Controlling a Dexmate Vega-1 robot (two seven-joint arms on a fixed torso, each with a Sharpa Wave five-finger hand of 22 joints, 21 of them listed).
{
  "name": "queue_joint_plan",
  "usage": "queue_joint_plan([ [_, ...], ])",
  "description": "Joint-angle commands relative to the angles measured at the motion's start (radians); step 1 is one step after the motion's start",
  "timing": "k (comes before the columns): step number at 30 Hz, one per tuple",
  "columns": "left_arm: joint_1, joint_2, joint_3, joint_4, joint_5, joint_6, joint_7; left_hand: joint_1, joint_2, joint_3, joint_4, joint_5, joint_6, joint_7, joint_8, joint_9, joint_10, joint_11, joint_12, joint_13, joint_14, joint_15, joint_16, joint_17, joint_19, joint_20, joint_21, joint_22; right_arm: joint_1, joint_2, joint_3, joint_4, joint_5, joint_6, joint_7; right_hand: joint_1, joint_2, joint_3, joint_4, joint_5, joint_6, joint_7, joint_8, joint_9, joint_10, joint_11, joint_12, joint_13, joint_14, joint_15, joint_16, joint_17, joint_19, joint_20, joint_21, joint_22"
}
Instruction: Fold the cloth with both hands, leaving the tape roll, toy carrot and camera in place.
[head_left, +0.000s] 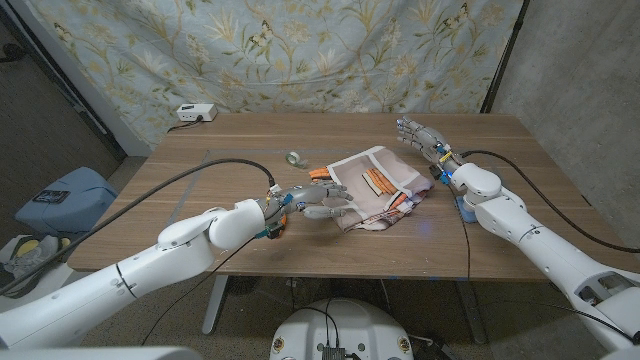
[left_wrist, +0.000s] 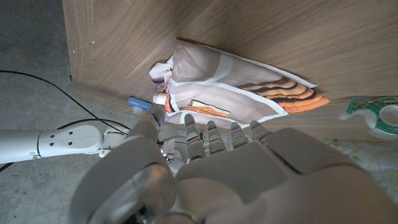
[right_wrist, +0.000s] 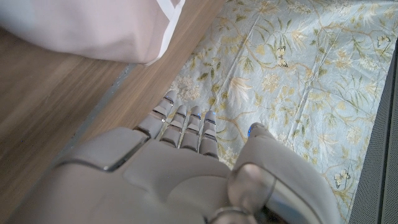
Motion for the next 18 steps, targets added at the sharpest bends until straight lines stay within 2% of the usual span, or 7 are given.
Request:
queue_joint_plan([
  [1, -0.024, -0.02, 0.021, 0.005, 0.05, 0.022, -0.05, -0.014, -0.001, 0.003, 0.008, 0.011, 0.019, 0.004, 0.0, 0.003, 0.027, -0.004, 0.011, 0.002, -0.011, -0.002, 0.006, 0.005, -0.027, -0.005, 0.002, 0.003, -0.005, -0.007, 0.008, 0.008, 0.005, 0.008, 0.002, -0.002, -0.005, 0.01, 0.0, -0.004, 0.005, -0.009, -0.002, 0.002, 0.0, -0.002, -0.003, 0.0, -0.007, 0.002, 0.004, 0.002, -0.006, -0.001, 0.002, 0.002],
  [8, -0.02, -0.015, 0.023, -0.018, 0.07, 0.061, -0.075, -0.028, -0.002, 0.004, 0.013, 0.023, 0.078, 0.024, 0.013, 0.003, 0.069, -0.004, 0.02, 0.001, 0.0, -0.008, 0.013, 0.003, -0.035, -0.01, 0.016, 0.006, 0.012, -0.002, 0.003, 0.033, 0.0, 0.015, 0.015, -0.003, -0.006, 0.011, 0.0, -0.004, 0.005, -0.008, -0.003, 0.002, 0.0, -0.002, -0.003, 0.0, -0.007, 0.002, 0.004, 0.001, -0.007, -0.001, 0.002, 0.002],
  [18, -0.024, -0.019, 0.029, -0.025, 0.074, 0.099, -0.101, -0.037, -0.002, 0.007, 0.014, 0.031, 0.111, 0.033, 0.016, 0.003, 0.107, -0.009, 0.028, 0.0, 0.017, -0.007, 0.018, 0.002, -0.033, -0.017, 0.026, 0.007, 0.04, 0.011, -0.006, 0.077, 0.002, 0.022, 0.041, -0.005, -0.006, 0.014, -0.001, -0.005, 0.005, -0.008, -0.003, 0.002, -0.001, -0.001, -0.003, 0.0, -0.008, 0.002, 0.004, 0.0, -0.007, -0.001, 0.002, 0.002],
])
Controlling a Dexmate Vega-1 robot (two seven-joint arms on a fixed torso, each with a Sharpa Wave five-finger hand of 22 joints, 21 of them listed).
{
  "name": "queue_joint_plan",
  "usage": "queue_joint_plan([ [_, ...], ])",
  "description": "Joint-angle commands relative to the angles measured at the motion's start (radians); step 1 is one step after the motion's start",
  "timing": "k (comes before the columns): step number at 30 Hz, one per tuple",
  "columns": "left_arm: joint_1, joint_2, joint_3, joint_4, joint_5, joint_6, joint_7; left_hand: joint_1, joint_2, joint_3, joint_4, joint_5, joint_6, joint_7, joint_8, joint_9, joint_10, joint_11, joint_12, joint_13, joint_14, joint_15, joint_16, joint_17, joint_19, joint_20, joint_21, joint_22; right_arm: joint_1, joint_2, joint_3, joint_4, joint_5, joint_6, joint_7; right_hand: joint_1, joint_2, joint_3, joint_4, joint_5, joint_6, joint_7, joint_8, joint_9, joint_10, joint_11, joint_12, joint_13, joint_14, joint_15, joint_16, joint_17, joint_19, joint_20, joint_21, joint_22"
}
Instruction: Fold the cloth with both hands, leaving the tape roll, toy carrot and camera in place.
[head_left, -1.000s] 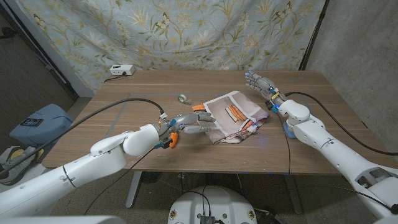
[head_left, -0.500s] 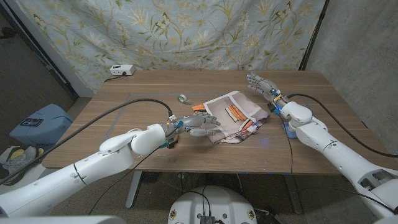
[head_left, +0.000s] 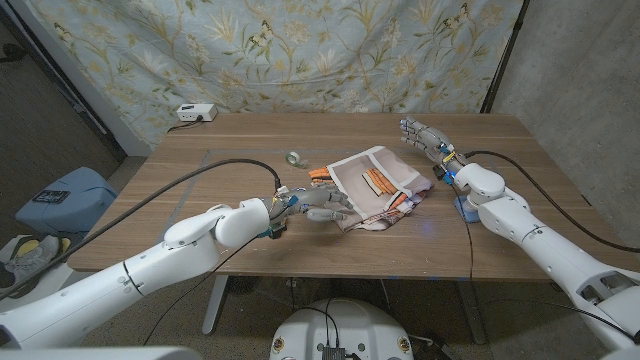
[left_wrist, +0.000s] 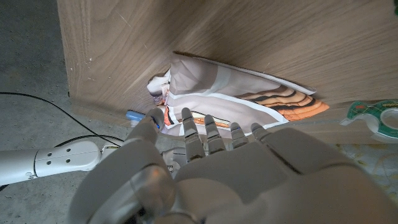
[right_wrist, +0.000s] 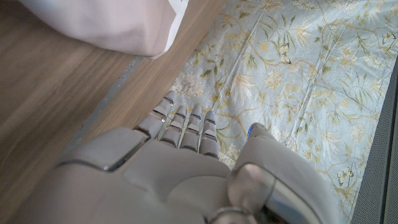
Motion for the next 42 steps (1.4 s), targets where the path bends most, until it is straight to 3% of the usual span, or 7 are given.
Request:
queue_joint_plan([
  [1, -0.01, -0.007, 0.013, -0.009, 0.015, 0.043, -0.039, -0.012, 0.001, 0.003, 0.008, 0.008, 0.019, 0.004, 0.007, 0.003, 0.021, -0.003, 0.011, 0.0, 0.01, 0.004, 0.007, 0.002, -0.027, -0.006, 0.007, 0.001, 0.028, 0.012, -0.01, 0.045, 0.0, 0.01, 0.027, -0.005, -0.007, 0.007, -0.003, -0.001, 0.001, -0.004, -0.003, 0.003, -0.001, -0.001, -0.003, 0.0, -0.003, -0.003, 0.004, 0.0, -0.007, -0.001, 0.002, 0.002],
  [10, -0.032, -0.017, 0.029, -0.003, 0.023, 0.057, -0.065, -0.02, 0.0, 0.003, 0.011, 0.012, 0.031, 0.016, 0.006, 0.003, 0.033, -0.002, 0.011, 0.0, 0.01, 0.005, 0.006, 0.002, -0.036, -0.01, 0.007, 0.002, 0.046, 0.022, -0.017, 0.074, -0.004, 0.025, 0.043, -0.007, -0.007, 0.009, -0.004, -0.001, 0.001, -0.004, -0.003, 0.002, -0.002, 0.0, -0.003, -0.001, -0.004, -0.003, 0.004, -0.001, -0.008, -0.002, 0.003, 0.002],
  [30, -0.082, -0.032, 0.065, 0.002, 0.025, 0.091, -0.139, -0.056, 0.003, 0.001, 0.033, 0.02, 0.079, 0.037, 0.006, 0.003, 0.099, -0.007, 0.021, 0.0, 0.021, 0.007, 0.009, 0.004, -0.054, -0.02, 0.012, 0.004, 0.087, 0.012, -0.041, 0.067, -0.029, -0.007, 0.07, -0.012, -0.009, 0.013, -0.006, -0.002, 0.001, -0.004, -0.003, 0.002, -0.002, -0.001, -0.002, -0.001, -0.005, -0.001, 0.005, -0.003, -0.009, -0.002, 0.003, 0.002],
  [42, -0.098, -0.034, 0.077, 0.0, 0.029, 0.12, -0.163, -0.073, 0.001, -0.001, 0.042, 0.021, 0.1, 0.049, 0.007, 0.003, 0.121, -0.003, 0.023, 0.001, 0.03, 0.008, 0.011, 0.005, -0.054, -0.02, 0.017, 0.005, 0.134, -0.006, -0.085, 0.028, -0.09, -0.09, 0.076, -0.013, -0.011, 0.017, -0.009, -0.002, -0.001, -0.005, -0.004, 0.002, -0.003, -0.003, -0.003, -0.001, -0.01, 0.012, 0.004, -0.004, -0.015, 0.009, 0.001, 0.002],
])
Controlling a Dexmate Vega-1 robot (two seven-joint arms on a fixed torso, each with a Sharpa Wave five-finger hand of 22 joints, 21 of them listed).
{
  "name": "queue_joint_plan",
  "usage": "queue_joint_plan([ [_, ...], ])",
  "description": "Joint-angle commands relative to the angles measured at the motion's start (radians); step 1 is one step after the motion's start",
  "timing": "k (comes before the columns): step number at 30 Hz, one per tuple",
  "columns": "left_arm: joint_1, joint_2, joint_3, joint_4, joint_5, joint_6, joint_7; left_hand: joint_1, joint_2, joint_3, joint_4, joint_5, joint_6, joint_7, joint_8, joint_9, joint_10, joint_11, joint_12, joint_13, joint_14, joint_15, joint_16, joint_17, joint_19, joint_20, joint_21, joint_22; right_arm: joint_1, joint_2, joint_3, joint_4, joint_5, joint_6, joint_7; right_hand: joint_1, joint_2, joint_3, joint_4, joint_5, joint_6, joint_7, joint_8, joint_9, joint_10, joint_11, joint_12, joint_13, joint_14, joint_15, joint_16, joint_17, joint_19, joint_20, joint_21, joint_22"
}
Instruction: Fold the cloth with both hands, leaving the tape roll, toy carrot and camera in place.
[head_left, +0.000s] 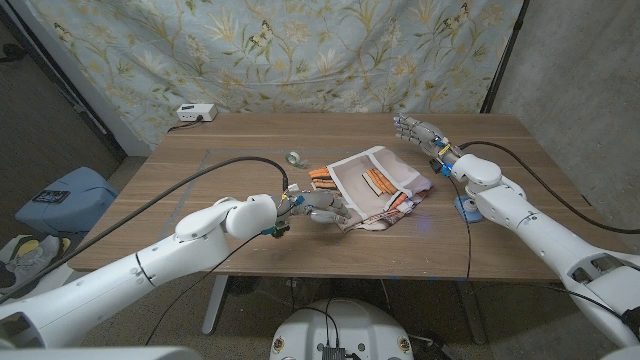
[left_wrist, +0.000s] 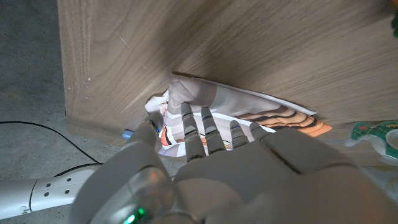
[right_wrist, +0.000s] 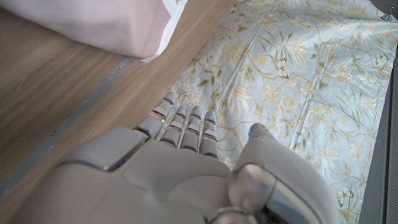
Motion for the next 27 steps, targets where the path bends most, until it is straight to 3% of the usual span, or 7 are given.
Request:
queue_joint_plan([
  [1, -0.015, -0.004, 0.013, -0.002, 0.004, 0.032, -0.025, -0.014, 0.001, 0.003, 0.009, 0.007, 0.013, 0.001, 0.006, 0.002, 0.018, -0.002, 0.003, 0.0, 0.005, 0.004, 0.004, 0.005, -0.053, -0.008, 0.009, 0.006, 0.049, -0.022, -0.045, -0.038, -0.062, -0.077, 0.012, -0.004, -0.004, 0.009, -0.002, -0.002, -0.001, -0.005, -0.004, 0.002, -0.003, -0.004, -0.003, 0.003, -0.004, 0.015, 0.003, 0.0, -0.005, 0.01, 0.001, 0.002],
  [19, -0.044, -0.011, 0.029, 0.015, -0.009, 0.043, -0.053, -0.031, -0.001, 0.004, 0.016, 0.008, 0.042, 0.006, 0.007, 0.002, 0.046, -0.007, 0.003, 0.001, 0.015, 0.003, 0.005, 0.004, -0.053, -0.009, 0.014, 0.006, 0.174, -0.035, -0.151, -0.02, -0.206, -0.186, 0.082, 0.02, -0.03, 0.013, -0.035, -0.004, -0.01, -0.002, -0.006, 0.002, -0.012, -0.009, -0.005, 0.003, -0.017, 0.03, -0.002, -0.008, -0.015, 0.019, -0.001, 0.002],
  [27, -0.058, -0.021, 0.038, 0.028, -0.016, 0.041, -0.059, -0.035, -0.001, 0.005, 0.017, 0.008, 0.049, 0.009, 0.006, 0.002, 0.052, -0.005, 0.002, 0.001, 0.019, 0.002, 0.005, 0.003, -0.053, -0.009, 0.016, 0.006, 0.206, -0.068, -0.184, -0.078, -0.288, -0.258, 0.081, 0.033, -0.042, 0.014, -0.053, -0.005, -0.006, 0.002, -0.004, 0.002, 0.004, 0.005, 0.001, 0.002, -0.017, 0.043, -0.001, -0.011, -0.018, 0.023, 0.0, 0.002],
])
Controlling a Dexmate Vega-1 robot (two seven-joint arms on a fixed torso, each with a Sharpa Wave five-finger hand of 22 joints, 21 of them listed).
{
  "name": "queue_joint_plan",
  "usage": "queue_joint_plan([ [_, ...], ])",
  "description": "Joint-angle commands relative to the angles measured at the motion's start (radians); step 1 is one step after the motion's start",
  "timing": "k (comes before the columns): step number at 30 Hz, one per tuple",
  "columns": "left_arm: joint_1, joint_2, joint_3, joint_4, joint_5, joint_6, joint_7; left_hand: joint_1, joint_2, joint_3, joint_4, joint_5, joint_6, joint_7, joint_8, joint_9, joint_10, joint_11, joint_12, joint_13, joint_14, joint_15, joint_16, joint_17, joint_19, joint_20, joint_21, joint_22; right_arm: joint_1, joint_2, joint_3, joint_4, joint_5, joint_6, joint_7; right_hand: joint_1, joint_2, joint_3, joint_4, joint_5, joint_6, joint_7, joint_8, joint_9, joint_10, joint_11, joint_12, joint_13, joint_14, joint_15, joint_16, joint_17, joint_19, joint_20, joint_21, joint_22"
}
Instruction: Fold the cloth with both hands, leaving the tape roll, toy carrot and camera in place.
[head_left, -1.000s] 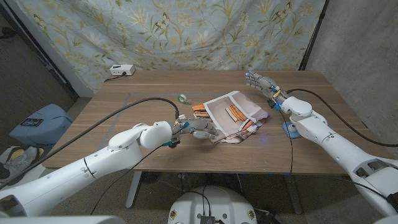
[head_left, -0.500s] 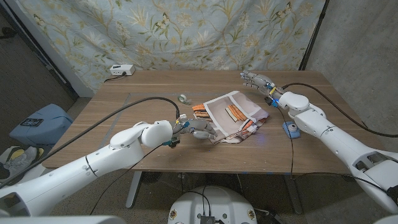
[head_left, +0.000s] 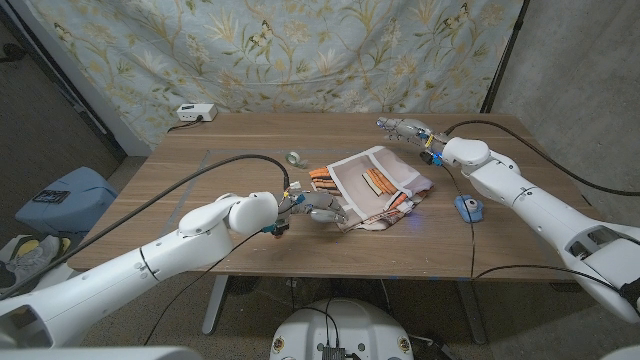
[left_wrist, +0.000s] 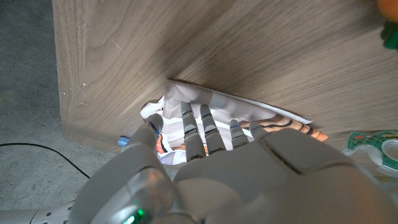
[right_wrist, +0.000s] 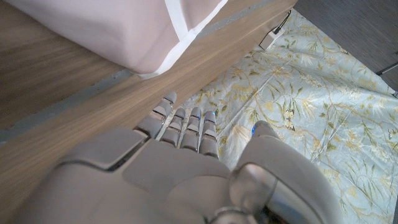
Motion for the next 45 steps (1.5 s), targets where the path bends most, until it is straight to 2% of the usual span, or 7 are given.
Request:
queue_joint_plan([
  [1, -0.021, -0.011, 0.013, 0.018, -0.011, -0.002, -0.013, -0.009, 0.0, 0.001, 0.005, 0.004, 0.01, 0.005, 0.006, 0.002, 0.013, 0.0, 0.003, 0.001, 0.008, 0.002, 0.005, 0.003, -0.053, -0.009, 0.007, 0.002, 0.066, -0.038, -0.087, -0.056, -0.121, -0.103, 0.02, 0.01, -0.01, 0.004, -0.015, -0.001, -0.002, 0.006, 0.001, 0.002, 0.014, 0.011, 0.006, 0.002, 0.0, 0.007, -0.001, -0.002, -0.001, 0.006, 0.0, 0.002],
  [7, -0.028, -0.014, 0.016, 0.025, -0.015, -0.004, -0.014, -0.011, 0.001, 0.002, 0.005, 0.004, 0.014, 0.006, 0.005, 0.002, 0.019, 0.0, 0.002, 0.001, 0.01, 0.001, 0.005, 0.003, -0.053, -0.01, 0.008, 0.002, 0.091, -0.056, -0.111, -0.089, -0.178, -0.158, 0.032, 0.019, -0.015, 0.006, -0.026, -0.001, 0.001, 0.008, 0.002, 0.002, 0.026, 0.012, 0.009, 0.002, -0.001, 0.008, -0.001, -0.003, -0.003, 0.009, 0.0, 0.002],
  [10, -0.033, -0.016, 0.018, 0.03, -0.019, -0.007, -0.017, -0.012, 0.001, 0.003, 0.005, 0.005, 0.016, 0.006, 0.005, 0.002, 0.02, 0.0, 0.001, 0.001, 0.011, 0.001, 0.004, 0.003, -0.053, -0.01, 0.009, 0.002, 0.105, -0.064, -0.126, -0.109, -0.212, -0.192, 0.04, 0.027, -0.02, 0.007, -0.041, -0.003, 0.006, -0.006, 0.004, 0.002, 0.054, -0.021, 0.016, 0.0, -0.005, 0.018, 0.002, -0.002, -0.028, 0.015, -0.007, 0.002],
  [16, -0.04, -0.019, 0.023, 0.038, -0.023, -0.011, -0.02, -0.013, 0.002, 0.005, 0.005, 0.005, 0.016, 0.005, 0.003, 0.002, 0.022, 0.001, 0.0, 0.001, 0.011, 0.003, 0.004, 0.002, -0.053, -0.01, 0.009, 0.002, 0.138, -0.072, -0.164, -0.14, -0.285, -0.26, 0.061, 0.026, -0.027, 0.004, -0.049, -0.005, 0.005, -0.01, 0.003, 0.002, 0.056, -0.032, 0.013, -0.001, -0.008, 0.026, 0.003, -0.002, -0.061, 0.028, -0.013, 0.002],
  [34, -0.071, -0.037, 0.043, 0.064, -0.028, -0.012, -0.041, -0.014, 0.006, 0.012, 0.003, 0.005, 0.018, 0.003, -0.002, 0.002, 0.029, 0.001, -0.005, 0.001, 0.015, 0.001, 0.003, 0.001, -0.054, -0.009, 0.011, 0.001, 0.225, -0.057, -0.277, -0.145, -0.505, -0.358, 0.121, 0.049, -0.056, 0.001, -0.089, -0.006, 0.015, 0.014, 0.008, 0.002, 0.105, -0.015, 0.021, -0.001, 0.027, 0.014, 0.018, -0.004, -0.069, 0.052, -0.003, 0.001],
  [38, -0.077, -0.04, 0.048, 0.065, -0.025, -0.009, -0.045, -0.015, 0.006, 0.013, 0.002, 0.006, 0.019, 0.002, -0.003, 0.003, 0.029, 0.001, -0.006, 0.001, 0.015, 0.0, 0.002, 0.001, -0.054, -0.008, 0.012, 0.001, 0.236, -0.046, -0.287, -0.127, -0.529, -0.357, 0.122, 0.054, -0.062, 0.001, -0.097, -0.006, 0.018, 0.018, 0.009, 0.003, 0.115, -0.002, 0.023, 0.001, 0.035, 0.007, 0.021, -0.004, -0.068, 0.053, -0.002, 0.001],
  [45, -0.087, -0.045, 0.055, 0.07, -0.025, -0.008, -0.054, -0.015, 0.007, 0.015, 0.001, 0.006, 0.02, 0.002, -0.004, 0.003, 0.03, 0.002, -0.008, 0.001, 0.017, 0.0, 0.002, 0.001, -0.054, -0.008, 0.013, 0.001, 0.268, -0.019, -0.315, -0.069, -0.572, -0.34, 0.131, 0.064, -0.071, 0.001, -0.11, -0.004, 0.03, 0.025, 0.013, 0.003, 0.127, -0.006, 0.026, 0.005, 0.047, -0.003, 0.024, -0.005, -0.067, 0.055, -0.001, 0.001],
])
